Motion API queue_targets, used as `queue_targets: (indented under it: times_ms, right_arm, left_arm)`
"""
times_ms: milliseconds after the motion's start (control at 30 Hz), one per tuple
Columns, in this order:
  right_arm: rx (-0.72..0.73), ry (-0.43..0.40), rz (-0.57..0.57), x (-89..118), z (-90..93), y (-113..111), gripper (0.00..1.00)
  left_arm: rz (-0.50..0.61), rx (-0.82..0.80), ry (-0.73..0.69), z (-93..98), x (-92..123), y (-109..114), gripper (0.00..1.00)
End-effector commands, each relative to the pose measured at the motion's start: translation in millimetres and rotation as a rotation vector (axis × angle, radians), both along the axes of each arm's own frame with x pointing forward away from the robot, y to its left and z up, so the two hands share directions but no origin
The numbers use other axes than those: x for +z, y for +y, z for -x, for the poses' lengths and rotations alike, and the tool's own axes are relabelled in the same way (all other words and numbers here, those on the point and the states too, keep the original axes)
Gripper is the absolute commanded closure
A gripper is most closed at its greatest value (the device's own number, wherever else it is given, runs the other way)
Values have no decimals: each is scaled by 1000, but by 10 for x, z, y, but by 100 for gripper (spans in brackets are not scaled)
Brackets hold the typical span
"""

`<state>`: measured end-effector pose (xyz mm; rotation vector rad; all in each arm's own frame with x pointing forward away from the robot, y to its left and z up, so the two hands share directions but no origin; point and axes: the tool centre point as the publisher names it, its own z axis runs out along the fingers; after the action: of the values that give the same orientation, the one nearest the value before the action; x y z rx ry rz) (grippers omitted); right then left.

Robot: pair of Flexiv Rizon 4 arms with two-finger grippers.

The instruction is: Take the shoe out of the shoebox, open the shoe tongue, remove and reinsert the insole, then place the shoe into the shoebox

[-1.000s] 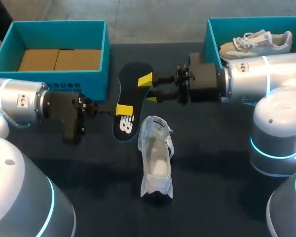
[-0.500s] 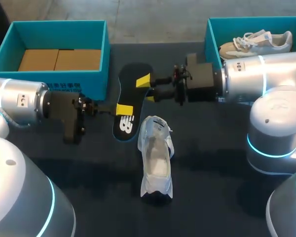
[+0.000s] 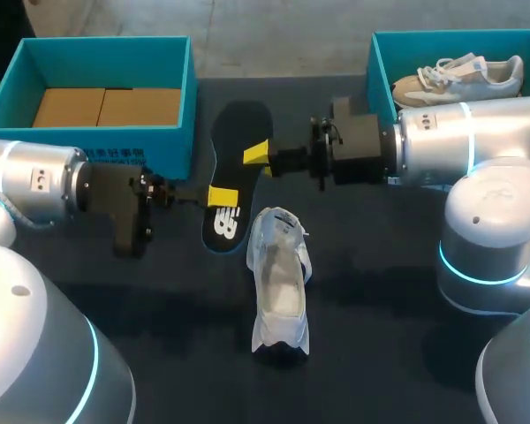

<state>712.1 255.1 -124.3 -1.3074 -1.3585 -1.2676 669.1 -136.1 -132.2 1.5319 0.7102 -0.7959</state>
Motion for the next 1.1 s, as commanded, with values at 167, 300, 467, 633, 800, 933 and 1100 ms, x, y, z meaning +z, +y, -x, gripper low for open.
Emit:
queue_targets:
  times_ms: [167,300,467,633,800,933,1100]
  right_arm:
    - [1,-3,0,-2,37,39,100]
    - [4,-5,-1,-5,49,54,100]
    - [11,-9,-3,-10,57,61,100]
    - [17,-14,-11,-45,57,12,100]
    - [27,-14,-15,-108,59,-61,100]
    - [47,-14,-1,-180,63,-111,100]
    - [54,-2,6,-303,69,-173,100]
  left_arm:
    - [2,3,-2,0,-4,-9,100]
    - [-2,-5,2,6,-2,-5,95]
    - [-5,-5,25,-4,-14,39,0]
    - [-29,18,56,-6,-23,194,0]
    - [-80,41,93,-7,-5,418,0]
    - [-124,57,131,-6,71,593,0]
    - [-213,70,192,-35,206,766,0]
